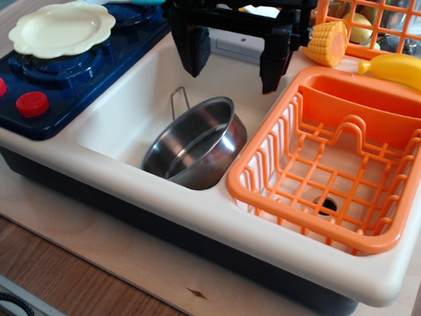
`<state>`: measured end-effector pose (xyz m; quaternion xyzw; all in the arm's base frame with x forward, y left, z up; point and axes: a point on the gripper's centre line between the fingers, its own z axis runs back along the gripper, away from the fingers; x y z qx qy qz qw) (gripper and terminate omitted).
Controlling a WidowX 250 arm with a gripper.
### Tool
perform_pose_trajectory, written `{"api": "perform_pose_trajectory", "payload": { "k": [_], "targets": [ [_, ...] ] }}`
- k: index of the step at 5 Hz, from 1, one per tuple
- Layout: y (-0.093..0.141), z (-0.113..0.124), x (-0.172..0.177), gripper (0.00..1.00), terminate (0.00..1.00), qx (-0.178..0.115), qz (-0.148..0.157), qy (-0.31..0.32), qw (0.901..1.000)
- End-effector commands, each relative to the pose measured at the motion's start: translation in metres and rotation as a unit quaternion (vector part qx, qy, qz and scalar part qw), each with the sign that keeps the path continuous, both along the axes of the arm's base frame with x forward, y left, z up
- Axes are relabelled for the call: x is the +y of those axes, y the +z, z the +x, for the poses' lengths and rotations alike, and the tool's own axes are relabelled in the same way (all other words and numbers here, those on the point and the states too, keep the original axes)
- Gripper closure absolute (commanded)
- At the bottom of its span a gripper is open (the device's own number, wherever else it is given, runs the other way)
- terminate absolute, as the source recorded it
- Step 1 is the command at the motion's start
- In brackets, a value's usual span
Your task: Put pan from sink into drying rack
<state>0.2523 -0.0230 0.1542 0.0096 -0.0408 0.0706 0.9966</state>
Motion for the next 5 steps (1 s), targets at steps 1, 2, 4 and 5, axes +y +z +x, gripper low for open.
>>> {"api": "perform_pose_trajectory", "payload": {
  "k": [1,2,4,5],
  "targets": [
    [0.000,0.000,0.000,0.00,0.00,0.000,0.000,0.000,1.0000],
    [-0.010,-0.004,0.006,0.00,0.00,-0.008,-0.013,0.029,0.9995],
    [-0.034,-0.006,0.014,0.00,0.00,-0.023,-0.052,0.040,0.9976],
    [-0.041,-0.008,0.018,0.00,0.00,-0.025,-0.063,0.042,0.9968]
  ]
}}
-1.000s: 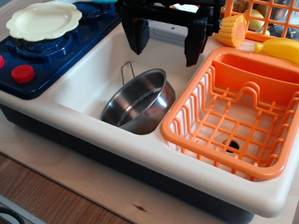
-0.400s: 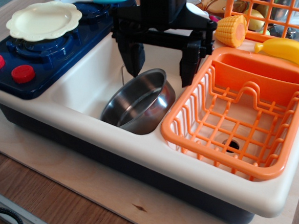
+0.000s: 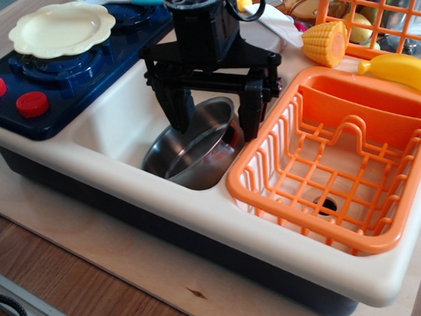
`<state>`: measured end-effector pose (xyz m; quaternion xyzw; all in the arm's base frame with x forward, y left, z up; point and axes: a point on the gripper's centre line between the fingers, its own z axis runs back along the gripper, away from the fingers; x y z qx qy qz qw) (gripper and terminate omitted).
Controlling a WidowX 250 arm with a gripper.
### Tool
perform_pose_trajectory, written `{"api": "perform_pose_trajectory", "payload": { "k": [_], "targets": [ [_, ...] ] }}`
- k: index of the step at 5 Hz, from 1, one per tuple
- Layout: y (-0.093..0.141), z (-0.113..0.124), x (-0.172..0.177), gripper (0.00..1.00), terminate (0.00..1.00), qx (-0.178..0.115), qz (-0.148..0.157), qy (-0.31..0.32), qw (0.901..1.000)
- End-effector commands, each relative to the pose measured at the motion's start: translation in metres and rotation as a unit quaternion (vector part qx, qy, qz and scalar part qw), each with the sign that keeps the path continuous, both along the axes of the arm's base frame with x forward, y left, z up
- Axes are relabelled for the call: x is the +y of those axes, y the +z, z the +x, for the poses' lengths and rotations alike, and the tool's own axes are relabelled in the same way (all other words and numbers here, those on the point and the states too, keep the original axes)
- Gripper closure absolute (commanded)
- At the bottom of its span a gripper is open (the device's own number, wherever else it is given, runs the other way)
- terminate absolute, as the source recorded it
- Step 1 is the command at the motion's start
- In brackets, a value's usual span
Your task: Put pan from sink into drying rack
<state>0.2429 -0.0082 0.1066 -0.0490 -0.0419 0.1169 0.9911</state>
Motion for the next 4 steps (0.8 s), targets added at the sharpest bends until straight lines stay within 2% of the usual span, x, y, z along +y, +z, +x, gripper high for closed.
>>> {"api": "perform_pose_trajectory", "payload": {
  "k": [1,3,4],
  "targets": [
    [0.001,0.000,0.006,1.00,0.00,-0.020,-0.008,0.006,0.9997],
    [0.004,0.001,0.006,1.00,0.00,-0.011,-0.012,0.011,0.9998],
    [0.019,-0.001,0.005,1.00,0.00,0.001,-0.001,0.017,0.9998]
  ]
}}
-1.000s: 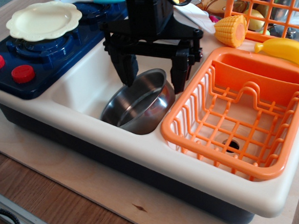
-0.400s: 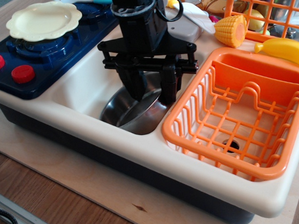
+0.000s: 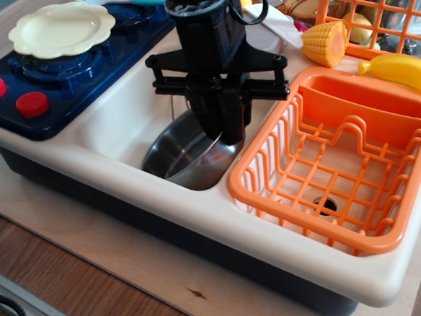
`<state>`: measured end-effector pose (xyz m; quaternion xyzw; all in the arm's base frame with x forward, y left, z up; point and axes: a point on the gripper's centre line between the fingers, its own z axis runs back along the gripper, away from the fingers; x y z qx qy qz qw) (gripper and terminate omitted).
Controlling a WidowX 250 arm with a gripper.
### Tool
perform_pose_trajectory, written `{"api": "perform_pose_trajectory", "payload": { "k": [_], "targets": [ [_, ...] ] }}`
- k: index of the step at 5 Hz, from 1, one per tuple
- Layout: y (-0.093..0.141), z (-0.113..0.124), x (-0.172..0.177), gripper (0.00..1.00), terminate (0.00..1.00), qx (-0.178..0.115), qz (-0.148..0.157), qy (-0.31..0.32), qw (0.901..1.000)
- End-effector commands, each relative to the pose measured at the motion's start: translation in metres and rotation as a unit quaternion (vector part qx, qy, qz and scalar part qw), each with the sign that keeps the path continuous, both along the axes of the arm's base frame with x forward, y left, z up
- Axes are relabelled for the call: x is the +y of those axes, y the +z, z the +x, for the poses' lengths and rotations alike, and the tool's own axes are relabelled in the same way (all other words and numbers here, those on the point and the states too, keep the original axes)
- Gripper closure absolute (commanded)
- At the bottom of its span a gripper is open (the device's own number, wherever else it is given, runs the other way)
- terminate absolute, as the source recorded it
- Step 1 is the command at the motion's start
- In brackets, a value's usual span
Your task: Put pan from sink into drying rack
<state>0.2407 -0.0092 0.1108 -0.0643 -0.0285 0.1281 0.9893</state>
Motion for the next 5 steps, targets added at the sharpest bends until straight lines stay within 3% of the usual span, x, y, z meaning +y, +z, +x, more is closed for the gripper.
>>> {"api": "perform_pose_trajectory", "payload": {
  "k": [1,2,3,5],
  "targets": [
    [0.039,0.002,0.007,1.00,0.00,0.002,0.043,0.007,0.9991],
    [0.059,0.003,0.002,1.00,0.00,0.008,0.055,0.014,0.9983],
    [0.070,0.006,-0.018,1.00,0.00,0.008,0.040,0.031,0.9987],
    [0.073,0.020,-0.088,1.00,0.00,-0.015,0.030,0.032,0.9989]
  ]
}}
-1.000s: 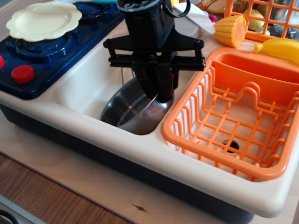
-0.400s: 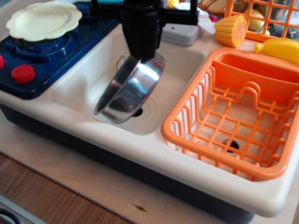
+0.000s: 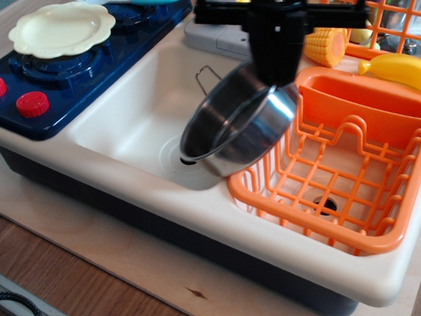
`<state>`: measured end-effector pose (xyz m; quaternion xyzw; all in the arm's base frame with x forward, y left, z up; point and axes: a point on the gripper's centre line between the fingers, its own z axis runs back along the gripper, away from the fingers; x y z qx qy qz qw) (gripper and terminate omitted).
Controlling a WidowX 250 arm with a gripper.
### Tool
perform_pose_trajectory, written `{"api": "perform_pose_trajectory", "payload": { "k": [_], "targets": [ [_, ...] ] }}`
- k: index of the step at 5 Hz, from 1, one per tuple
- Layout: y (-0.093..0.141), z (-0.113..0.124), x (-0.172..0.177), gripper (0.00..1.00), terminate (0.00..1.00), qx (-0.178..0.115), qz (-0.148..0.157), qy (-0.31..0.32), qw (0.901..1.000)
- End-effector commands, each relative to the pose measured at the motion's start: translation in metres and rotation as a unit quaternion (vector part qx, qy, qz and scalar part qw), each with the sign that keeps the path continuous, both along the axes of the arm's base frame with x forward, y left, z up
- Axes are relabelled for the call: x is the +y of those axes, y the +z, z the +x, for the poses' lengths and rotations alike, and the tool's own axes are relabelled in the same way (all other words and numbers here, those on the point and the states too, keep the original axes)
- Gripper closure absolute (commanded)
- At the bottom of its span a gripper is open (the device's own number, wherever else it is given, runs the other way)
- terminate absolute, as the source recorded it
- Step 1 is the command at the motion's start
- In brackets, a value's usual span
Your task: Put pan from sink into drying rack
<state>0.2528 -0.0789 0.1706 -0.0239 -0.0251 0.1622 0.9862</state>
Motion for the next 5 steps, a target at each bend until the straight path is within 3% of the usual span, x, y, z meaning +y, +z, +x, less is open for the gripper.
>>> {"api": "perform_pose_trajectory", "payload": {
  "k": [1,2,3,5],
  "targets": [
    [0.021,0.018,-0.055,1.00,0.00,-0.030,0.015,-0.036,0.9988],
    [0.025,0.022,-0.083,1.00,0.00,-0.027,0.023,-0.062,0.9974],
    [0.009,0.016,-0.089,0.00,0.00,-0.061,0.015,-0.064,0.9960],
    [0.009,0.016,-0.089,0.00,0.00,-0.061,0.015,-0.064,0.9960]
  ]
}}
